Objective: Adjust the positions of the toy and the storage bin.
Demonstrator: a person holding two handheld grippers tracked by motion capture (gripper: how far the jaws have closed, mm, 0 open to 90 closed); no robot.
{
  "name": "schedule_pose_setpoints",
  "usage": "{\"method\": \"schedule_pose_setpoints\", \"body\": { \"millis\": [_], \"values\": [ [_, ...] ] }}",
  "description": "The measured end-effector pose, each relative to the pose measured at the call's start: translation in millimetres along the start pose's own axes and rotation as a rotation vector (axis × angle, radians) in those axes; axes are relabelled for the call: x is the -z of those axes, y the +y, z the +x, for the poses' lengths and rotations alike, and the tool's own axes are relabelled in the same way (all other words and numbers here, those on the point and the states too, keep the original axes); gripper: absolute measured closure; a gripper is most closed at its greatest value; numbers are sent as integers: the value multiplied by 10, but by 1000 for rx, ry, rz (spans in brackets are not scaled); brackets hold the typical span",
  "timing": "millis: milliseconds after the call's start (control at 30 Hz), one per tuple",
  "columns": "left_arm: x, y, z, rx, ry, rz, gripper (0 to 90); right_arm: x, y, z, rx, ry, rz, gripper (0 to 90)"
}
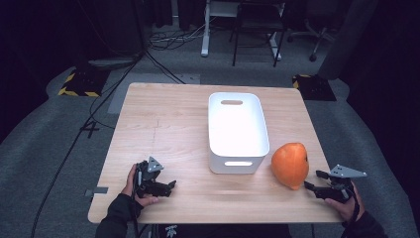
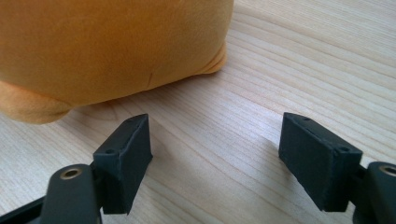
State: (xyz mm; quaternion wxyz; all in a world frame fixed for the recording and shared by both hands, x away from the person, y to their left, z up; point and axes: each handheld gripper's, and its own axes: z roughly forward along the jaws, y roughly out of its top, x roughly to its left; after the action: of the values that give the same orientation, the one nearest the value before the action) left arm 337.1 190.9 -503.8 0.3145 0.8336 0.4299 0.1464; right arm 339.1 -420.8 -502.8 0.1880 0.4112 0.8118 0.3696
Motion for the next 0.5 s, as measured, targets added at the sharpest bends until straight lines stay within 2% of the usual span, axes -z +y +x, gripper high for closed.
{"method": "schedule_pose_setpoints", "body": {
  "millis": [267,367,433,500],
  "values": [
    [-1,3,6,-8,0,-2,3,2,-2,25,32,15,4,236],
    [-1,2,5,-6,2,-2,4,5,-2,44,26,20,7,229],
    [0,4,4,-2,5,0,4,33,-4,57,71,59,20,225],
    [0,5,4,-2,4,1,4,50,-7,74,72,57,9,213]
  ]
}}
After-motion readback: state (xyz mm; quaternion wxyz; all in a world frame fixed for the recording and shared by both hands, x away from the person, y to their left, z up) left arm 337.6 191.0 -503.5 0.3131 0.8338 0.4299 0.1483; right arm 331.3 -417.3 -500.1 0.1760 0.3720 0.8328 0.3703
